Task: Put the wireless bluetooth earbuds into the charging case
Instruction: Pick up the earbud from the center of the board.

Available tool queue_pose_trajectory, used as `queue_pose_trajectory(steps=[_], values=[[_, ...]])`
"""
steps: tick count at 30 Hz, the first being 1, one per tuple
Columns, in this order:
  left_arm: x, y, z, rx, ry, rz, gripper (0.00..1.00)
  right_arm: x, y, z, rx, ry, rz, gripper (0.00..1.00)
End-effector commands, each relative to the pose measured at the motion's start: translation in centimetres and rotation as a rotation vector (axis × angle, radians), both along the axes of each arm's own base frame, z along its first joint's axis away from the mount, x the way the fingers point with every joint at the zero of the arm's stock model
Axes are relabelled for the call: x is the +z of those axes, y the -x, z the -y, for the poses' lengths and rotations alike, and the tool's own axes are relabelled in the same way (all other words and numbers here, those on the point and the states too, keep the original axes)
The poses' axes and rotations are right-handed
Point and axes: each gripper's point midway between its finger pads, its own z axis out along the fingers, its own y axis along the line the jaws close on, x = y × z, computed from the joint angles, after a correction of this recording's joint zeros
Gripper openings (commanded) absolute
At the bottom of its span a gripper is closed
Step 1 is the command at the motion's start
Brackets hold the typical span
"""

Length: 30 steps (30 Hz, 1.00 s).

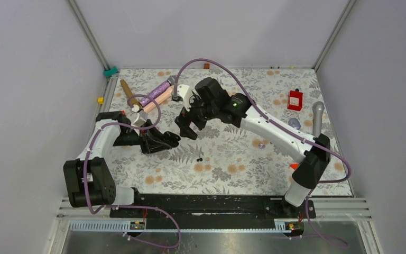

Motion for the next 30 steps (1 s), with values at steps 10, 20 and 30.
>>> queue_pose_trajectory(steps=[10, 20, 30], values=[[2.2, -0.3, -0.5, 0.059, 0.044, 0.063, 0.0, -9.6, 0.9, 3.4, -0.189, 0.174, -0.171, 0.78], [2.2, -0.3, -0.6, 0.066, 0.041, 0.069, 0.0, -14.4, 2.7, 2.0, -0.062, 0.259, -0.329, 0.58], [2.2, -0.3, -0.6, 0.065, 0.039, 0.072, 0.0, -17.3, 2.7, 3.9, 0.163, 0.376, -0.198, 0.56]])
